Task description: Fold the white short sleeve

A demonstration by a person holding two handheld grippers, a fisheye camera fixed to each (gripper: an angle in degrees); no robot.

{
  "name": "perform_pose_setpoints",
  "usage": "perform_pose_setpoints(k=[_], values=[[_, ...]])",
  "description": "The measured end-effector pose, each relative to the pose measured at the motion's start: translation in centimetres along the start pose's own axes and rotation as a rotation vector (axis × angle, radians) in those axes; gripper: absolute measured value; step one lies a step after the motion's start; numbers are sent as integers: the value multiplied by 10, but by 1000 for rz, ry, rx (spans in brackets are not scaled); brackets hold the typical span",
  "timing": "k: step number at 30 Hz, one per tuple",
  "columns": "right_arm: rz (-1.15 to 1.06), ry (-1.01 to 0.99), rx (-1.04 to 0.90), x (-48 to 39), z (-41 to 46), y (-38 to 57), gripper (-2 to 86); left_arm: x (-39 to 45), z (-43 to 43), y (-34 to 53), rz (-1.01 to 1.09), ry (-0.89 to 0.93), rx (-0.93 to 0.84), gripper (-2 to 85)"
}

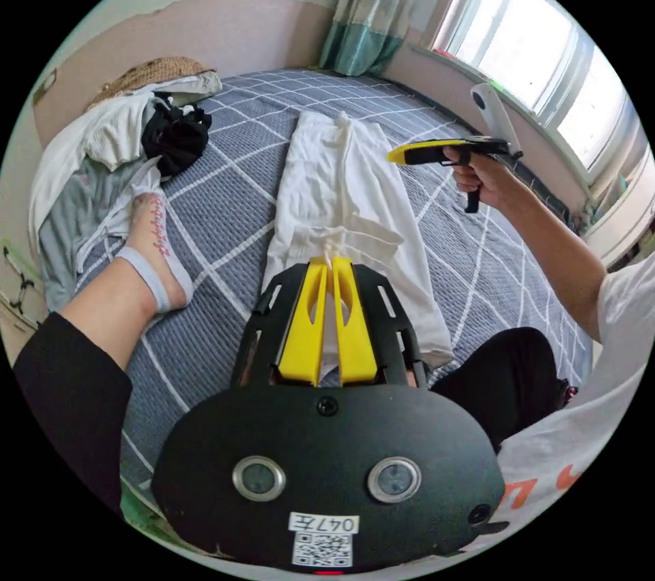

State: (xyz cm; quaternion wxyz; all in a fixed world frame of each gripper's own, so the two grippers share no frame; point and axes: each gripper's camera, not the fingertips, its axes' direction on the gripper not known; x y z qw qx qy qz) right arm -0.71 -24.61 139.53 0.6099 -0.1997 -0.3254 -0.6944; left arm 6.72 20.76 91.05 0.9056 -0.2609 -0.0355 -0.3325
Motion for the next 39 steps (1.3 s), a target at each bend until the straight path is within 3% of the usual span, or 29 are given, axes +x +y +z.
perform_pose_setpoints(k=[7, 12, 15, 20, 23, 25, 31, 35, 37, 39], values=[[73, -221, -144, -72, 39, 8, 83, 44, -9, 4, 140, -65, 34, -4], [113, -303, -193, -88, 50, -11, 8, 60, -7, -1, 213, -55, 3, 0], [78, -152, -208, -107, 34, -37, 0, 66, -4, -3, 265, -31, -44, 4], [-241, 155, -419, -165, 32, -92, 0, 90, 14, -13, 374, -19, -160, 21], [-389, 387, -569, -189, 53, -103, 1, 106, 20, -22, 410, 90, -210, 78], [-436, 431, -597, -198, 61, -104, 6, 110, 22, -26, 412, 165, -236, 104], [-259, 330, -454, -192, 35, -102, 79, 79, 21, -30, 290, 305, -258, 102], [-180, 283, -268, -211, -22, -89, 72, 58, 22, -44, 260, 321, -208, 42], [-224, 220, -239, -231, -37, -77, 63, 63, 28, -54, 302, 280, -200, 14], [-283, 177, -246, -252, -41, -60, 55, 79, 37, -61, 412, 128, -154, -1]])
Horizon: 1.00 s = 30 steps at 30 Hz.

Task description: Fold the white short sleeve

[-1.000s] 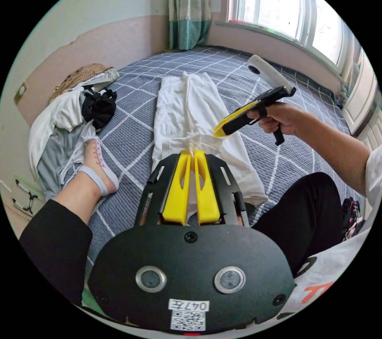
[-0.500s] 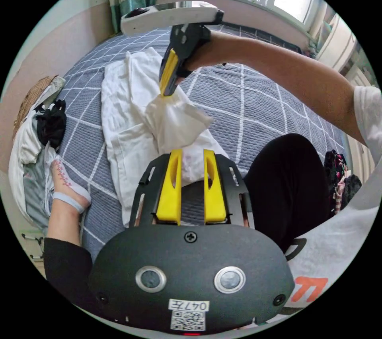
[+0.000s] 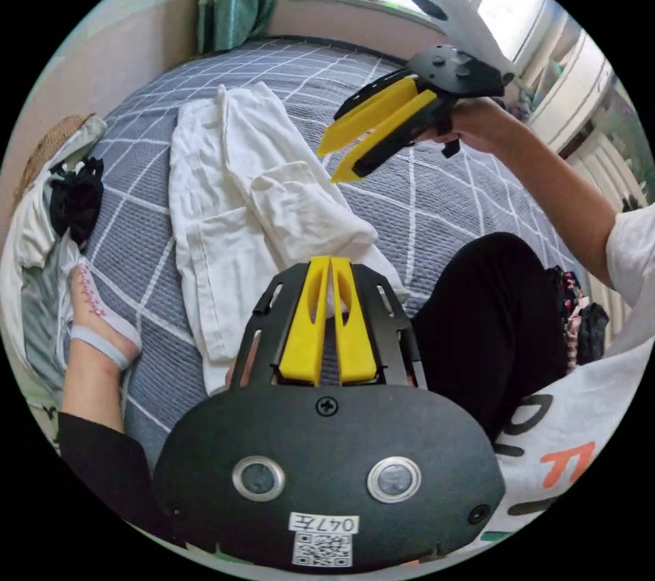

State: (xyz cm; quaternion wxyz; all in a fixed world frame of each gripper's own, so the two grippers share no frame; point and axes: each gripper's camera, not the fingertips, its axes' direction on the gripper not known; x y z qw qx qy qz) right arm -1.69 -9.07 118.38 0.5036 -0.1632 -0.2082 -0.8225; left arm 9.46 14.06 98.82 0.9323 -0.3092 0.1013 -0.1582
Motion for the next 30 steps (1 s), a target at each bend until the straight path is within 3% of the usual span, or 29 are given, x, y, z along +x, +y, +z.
perform_pose_setpoints(k=[3, 9, 12, 16, 19, 22, 27, 28, 30], values=[[-116, 26, -69, -39, 12, 17, 37, 7, 5, -13, 89, -120, 15, -6], [-175, 12, -190, -61, 53, 28, 2, -11, 2, -42, 155, -68, 72, -8], [-174, -25, -132, -65, 44, 30, 4, -37, 22, -61, 158, -7, -70, -7], [-140, -108, -256, -51, 67, 52, 11, -84, 55, -59, -4, 178, -202, -8], [-68, -139, -89, -29, 42, 70, 3, -114, 43, -61, -86, 250, -115, -8], [28, -35, 79, 4, 21, 76, -4, -126, 21, -71, -77, 223, -17, -8], [78, 75, -13, 47, 77, 86, -4, -152, 53, -81, -116, 185, -165, -8], [106, 20, -71, 56, 96, 94, -4, -157, 52, -81, -134, 204, -153, -8], [128, -3, 12, 60, 90, 109, -5, -177, 30, -86, -167, 254, -62, -8]])
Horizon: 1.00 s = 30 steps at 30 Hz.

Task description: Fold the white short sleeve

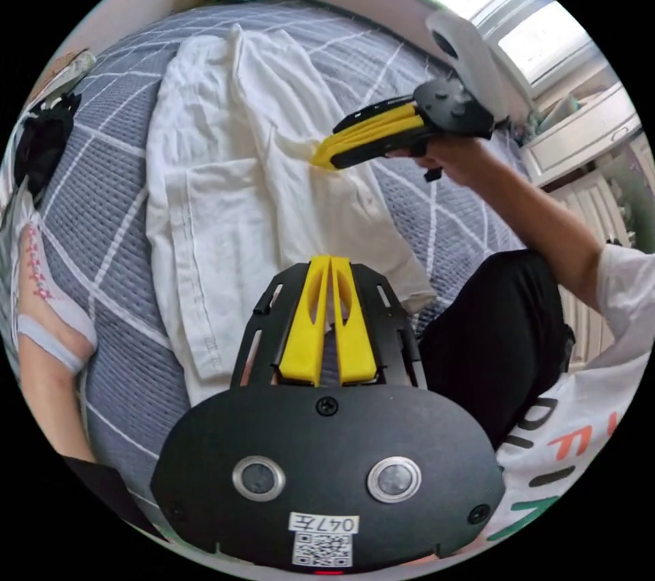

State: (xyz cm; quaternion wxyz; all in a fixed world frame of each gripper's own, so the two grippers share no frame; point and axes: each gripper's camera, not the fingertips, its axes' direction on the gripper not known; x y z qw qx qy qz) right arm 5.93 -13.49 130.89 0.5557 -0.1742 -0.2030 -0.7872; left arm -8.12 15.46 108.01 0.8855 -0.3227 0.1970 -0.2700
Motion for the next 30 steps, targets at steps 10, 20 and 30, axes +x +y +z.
perform_pose_setpoints(k=[10, 20, 30], values=[[36, 20, 234, 45, -24, 70, 5, -57, -40, -61, -32, 0, 113, -7], [601, 107, 277, 327, -25, 112, 79, -263, -84, -332, -82, -30, 199, 75], [781, 84, 228, 419, 40, 132, 80, -344, -21, -449, -136, -96, -66, 103]])
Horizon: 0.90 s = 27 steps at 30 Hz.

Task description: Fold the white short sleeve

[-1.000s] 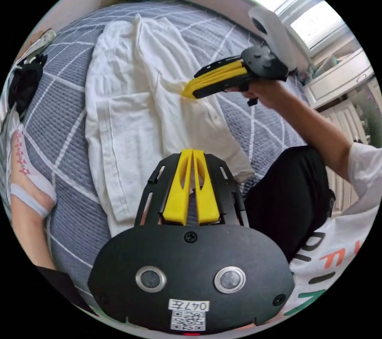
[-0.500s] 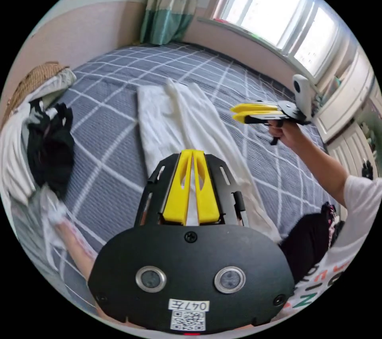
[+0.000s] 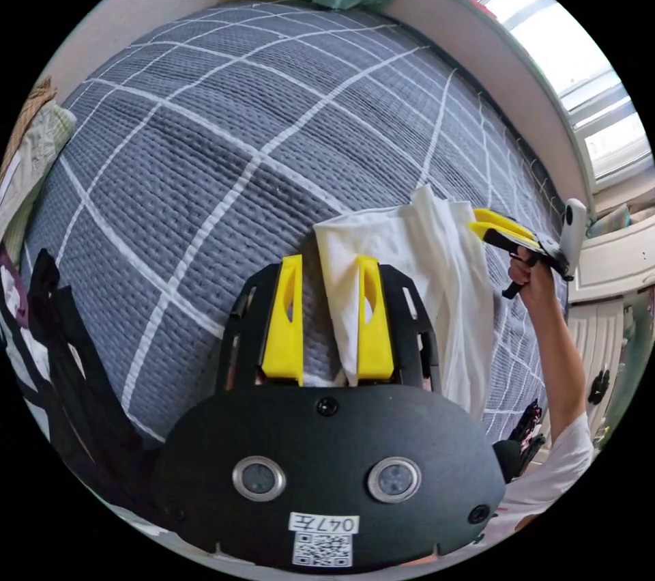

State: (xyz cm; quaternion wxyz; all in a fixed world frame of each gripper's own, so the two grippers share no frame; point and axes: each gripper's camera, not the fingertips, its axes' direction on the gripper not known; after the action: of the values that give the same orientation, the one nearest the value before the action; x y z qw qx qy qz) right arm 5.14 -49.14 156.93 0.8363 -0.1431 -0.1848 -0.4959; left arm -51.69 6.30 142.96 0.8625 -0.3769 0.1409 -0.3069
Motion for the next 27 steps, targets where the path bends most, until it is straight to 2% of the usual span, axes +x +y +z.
perform_pose_setpoints(k=[3, 7, 9, 12, 15, 20, 27], values=[[35, -38, -4, 10, 11, -2, 44, 1, -4, -11, 45, 4, 28, 29], [31, -76, -4, 11, 20, -5, 4, 2, -8, -20, 100, -22, 33, 3], [-25, -92, 42, 4, 10, -2, 2, -2, -28, -17, 156, 37, 121, -1], [-209, -130, 143, -16, -20, 13, 0, -9, -63, 2, 270, 203, 253, -4], [-429, -198, 221, -42, -56, 45, 0, -6, -95, 33, 459, 296, 287, -4], [-763, -219, 139, -88, -82, 124, -1, -4, -113, 86, 663, 363, 183, -3], [-835, -242, -15, -109, -61, 195, 2, 4, -80, 140, 743, 389, -59, -1]])
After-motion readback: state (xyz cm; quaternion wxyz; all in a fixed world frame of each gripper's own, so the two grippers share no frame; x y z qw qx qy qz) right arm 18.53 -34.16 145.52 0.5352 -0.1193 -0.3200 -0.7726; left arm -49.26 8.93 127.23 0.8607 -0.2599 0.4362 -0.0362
